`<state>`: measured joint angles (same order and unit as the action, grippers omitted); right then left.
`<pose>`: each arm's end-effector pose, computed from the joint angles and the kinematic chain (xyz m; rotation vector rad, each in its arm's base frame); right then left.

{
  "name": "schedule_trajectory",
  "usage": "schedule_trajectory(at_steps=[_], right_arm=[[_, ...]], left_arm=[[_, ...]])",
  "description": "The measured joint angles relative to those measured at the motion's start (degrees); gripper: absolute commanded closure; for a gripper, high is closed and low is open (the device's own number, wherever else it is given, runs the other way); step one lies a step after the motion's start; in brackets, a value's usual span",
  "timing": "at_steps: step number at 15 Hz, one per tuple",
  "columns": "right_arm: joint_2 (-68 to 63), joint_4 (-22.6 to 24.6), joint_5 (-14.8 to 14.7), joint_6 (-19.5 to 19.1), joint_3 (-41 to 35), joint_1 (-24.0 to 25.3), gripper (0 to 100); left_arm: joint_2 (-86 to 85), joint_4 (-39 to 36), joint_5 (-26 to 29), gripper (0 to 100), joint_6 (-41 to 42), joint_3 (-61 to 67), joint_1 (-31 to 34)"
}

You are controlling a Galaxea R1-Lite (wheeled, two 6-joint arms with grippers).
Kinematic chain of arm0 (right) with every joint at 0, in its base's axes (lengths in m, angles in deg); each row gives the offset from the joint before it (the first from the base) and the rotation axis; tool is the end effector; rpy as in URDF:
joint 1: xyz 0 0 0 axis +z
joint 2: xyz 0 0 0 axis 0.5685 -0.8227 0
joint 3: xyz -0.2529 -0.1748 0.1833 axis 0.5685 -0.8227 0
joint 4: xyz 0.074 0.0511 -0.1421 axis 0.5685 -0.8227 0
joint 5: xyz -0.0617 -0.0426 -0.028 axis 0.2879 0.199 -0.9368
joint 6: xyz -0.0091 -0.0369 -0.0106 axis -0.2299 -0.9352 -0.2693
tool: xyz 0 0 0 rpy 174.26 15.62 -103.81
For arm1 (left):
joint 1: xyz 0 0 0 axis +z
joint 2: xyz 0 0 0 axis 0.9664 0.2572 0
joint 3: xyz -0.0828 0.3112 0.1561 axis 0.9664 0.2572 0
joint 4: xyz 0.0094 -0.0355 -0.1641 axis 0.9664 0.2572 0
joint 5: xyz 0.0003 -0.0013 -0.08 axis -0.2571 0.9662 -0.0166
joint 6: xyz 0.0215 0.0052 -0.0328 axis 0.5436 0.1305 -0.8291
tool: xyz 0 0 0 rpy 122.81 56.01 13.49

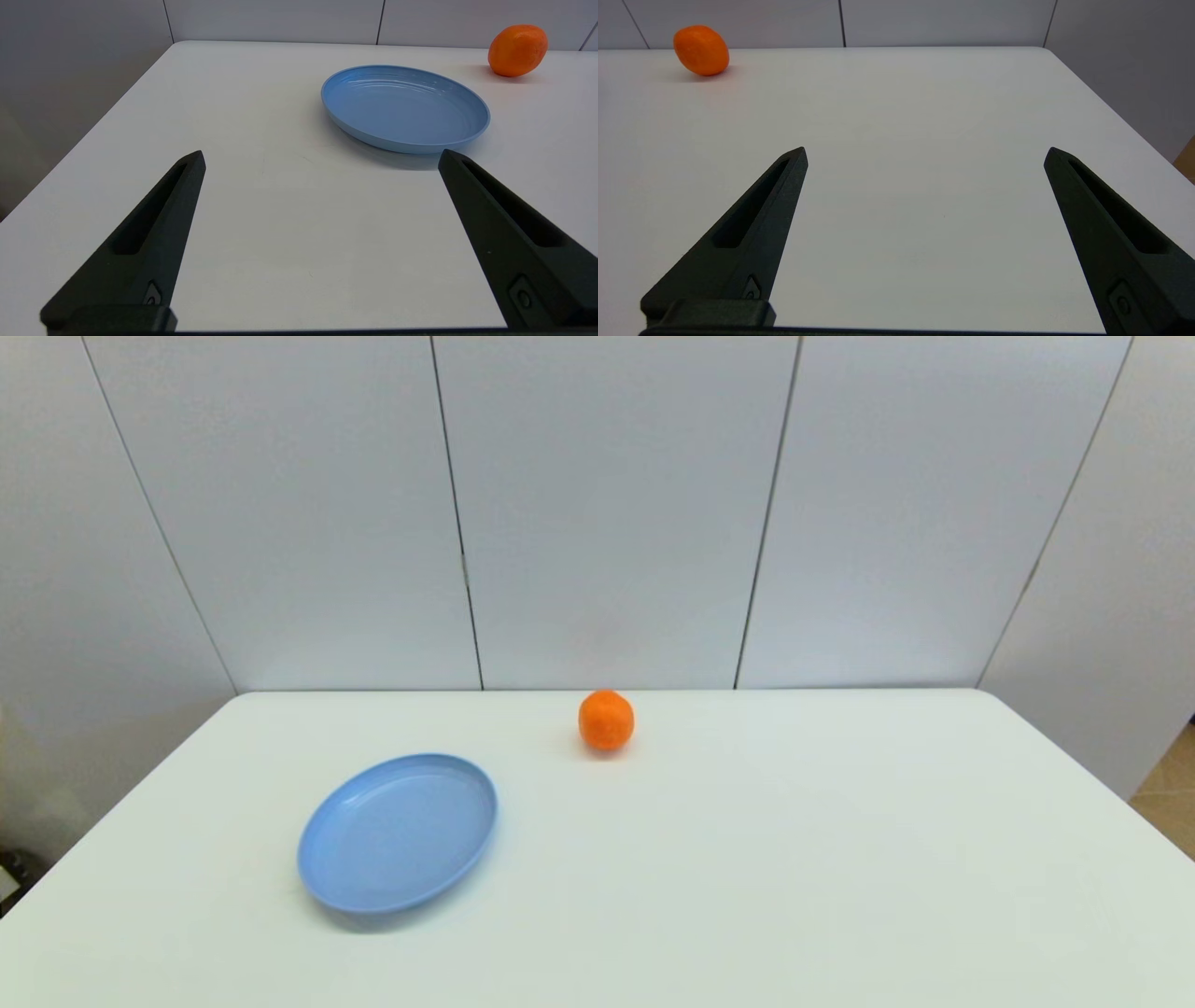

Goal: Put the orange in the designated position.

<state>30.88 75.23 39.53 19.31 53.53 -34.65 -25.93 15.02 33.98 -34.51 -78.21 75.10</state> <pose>-0.0883 -0.0001 0.0754 0.0026 -0.0021 -0.0030 -0.0881 -0.0001 0.0754 0.0001 -0.0012 0.0001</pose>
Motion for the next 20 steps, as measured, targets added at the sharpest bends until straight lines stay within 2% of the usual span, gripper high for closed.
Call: schedule_trajectory(at_steps=[20], right_arm=[[0.0,0.0,0.0,0.0,0.0,0.0,0]], left_arm=[[0.0,0.0,0.0,0,0.0,0.0,0.0]])
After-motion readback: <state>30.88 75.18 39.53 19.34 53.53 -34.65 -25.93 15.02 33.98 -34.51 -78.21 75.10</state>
